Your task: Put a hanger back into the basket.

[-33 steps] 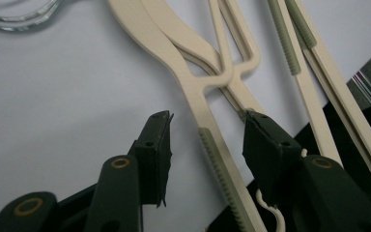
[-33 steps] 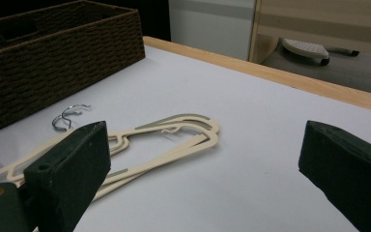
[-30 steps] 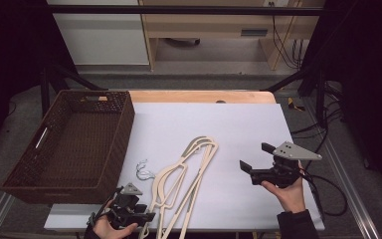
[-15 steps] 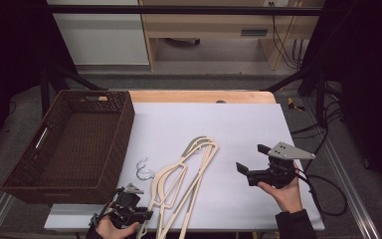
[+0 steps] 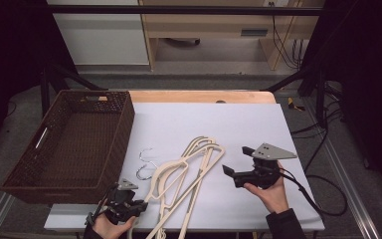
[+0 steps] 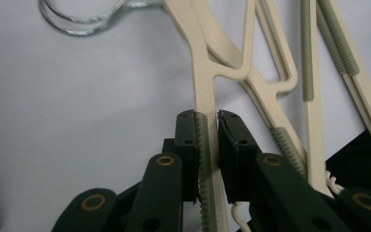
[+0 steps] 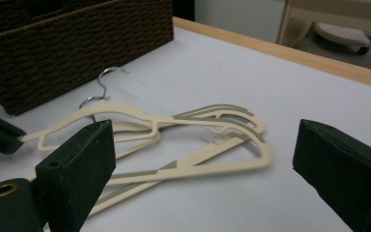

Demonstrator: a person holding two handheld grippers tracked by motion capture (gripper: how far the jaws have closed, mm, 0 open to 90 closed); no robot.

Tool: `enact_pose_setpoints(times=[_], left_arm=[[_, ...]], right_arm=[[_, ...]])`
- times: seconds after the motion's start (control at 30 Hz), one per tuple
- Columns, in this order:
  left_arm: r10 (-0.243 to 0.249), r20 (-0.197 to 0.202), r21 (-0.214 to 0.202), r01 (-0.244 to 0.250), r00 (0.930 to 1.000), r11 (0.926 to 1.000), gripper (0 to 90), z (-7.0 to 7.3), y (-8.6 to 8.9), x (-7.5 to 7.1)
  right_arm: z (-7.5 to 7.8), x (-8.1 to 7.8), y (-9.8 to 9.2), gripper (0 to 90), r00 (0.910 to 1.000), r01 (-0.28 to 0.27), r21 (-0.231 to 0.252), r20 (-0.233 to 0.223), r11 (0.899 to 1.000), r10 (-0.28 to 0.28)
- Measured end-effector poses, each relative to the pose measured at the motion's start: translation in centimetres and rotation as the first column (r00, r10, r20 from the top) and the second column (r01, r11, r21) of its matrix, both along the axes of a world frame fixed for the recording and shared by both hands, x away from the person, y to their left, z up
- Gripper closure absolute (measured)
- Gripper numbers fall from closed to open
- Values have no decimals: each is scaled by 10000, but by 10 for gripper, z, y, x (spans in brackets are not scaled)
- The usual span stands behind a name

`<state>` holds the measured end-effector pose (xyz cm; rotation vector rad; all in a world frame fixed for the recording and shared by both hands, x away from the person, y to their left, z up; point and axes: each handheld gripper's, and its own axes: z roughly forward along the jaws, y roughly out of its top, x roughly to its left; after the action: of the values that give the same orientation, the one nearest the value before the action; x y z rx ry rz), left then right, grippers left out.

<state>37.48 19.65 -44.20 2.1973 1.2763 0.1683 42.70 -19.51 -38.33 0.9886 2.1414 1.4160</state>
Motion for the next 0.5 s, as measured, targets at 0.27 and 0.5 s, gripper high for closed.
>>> enact_pose_setpoints(times=[0.27,0.5], left_arm=[[-103,571,-147,112,9983,9998,800,9,-4,-8],[-194,942,-93,204,9954,9997,802,15,-5,-12]], right_arm=[[-6,9,47,156,9950,-795,-94,-620,9968,788],[-10,22,91,207,9859,-1327,-106,-1040,9911,1309]])
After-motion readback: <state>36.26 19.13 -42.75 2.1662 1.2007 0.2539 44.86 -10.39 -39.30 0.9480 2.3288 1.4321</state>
